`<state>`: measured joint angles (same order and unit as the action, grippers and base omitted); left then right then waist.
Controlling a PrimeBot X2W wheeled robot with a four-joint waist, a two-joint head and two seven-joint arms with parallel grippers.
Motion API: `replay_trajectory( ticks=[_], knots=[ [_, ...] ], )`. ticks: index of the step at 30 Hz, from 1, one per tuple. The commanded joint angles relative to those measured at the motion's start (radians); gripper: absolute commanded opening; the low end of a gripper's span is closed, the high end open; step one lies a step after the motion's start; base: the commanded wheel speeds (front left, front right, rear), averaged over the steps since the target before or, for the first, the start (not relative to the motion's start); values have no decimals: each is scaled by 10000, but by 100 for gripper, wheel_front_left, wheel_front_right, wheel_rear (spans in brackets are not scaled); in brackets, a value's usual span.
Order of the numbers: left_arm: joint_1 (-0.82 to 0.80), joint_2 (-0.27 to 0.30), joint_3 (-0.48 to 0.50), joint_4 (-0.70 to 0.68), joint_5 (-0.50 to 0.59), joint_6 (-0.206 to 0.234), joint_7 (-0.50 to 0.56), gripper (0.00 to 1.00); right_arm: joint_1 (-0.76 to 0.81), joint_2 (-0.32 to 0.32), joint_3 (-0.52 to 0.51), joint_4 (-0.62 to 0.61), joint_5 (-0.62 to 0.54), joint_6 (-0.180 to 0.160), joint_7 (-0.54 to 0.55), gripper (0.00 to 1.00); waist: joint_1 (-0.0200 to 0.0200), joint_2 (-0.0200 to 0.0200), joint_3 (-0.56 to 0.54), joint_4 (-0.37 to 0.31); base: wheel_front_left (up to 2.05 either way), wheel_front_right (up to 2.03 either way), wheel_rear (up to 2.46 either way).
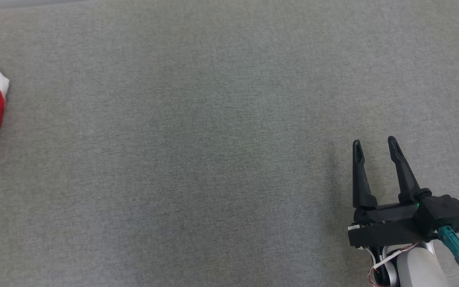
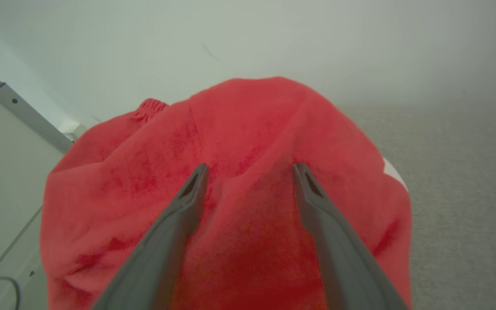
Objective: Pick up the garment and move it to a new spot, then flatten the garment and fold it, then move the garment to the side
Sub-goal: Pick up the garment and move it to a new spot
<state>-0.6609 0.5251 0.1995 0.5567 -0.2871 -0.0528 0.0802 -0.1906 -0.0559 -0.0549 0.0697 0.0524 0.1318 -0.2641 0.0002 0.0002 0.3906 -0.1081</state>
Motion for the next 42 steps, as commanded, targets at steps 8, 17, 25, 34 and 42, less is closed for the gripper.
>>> replay_trajectory(
  ticks=[8,17,25,34,42],
  knots=[
    [-266,124,-97,1569,-245,11,1120,100,-65,61,47,6,-5,-21,-9,100,-2,-2,33,-161,0,0,0],
    [-615,119,-77,1865,-337,-14,-95,0,106,70,19,83,-28,-21,-7,100,-2,-2,-453,55,0,0,0],
    [-1401,312,-141,976,-342,-161,-1499,0,324,71,124,228,104,-21,-8,100,-2,-2,-1195,314,0,0,0],
    [-2313,203,-1045,-1461,-66,-407,-1151,0,493,69,405,422,483,-21,-7,100,-2,-2,-1791,-6,0,0,0],
    [-2673,-823,-2441,-3876,-117,-487,-85,0,603,69,552,526,613,-21,-8,100,-2,-2,-2023,-743,0,0,0]
  ],
)
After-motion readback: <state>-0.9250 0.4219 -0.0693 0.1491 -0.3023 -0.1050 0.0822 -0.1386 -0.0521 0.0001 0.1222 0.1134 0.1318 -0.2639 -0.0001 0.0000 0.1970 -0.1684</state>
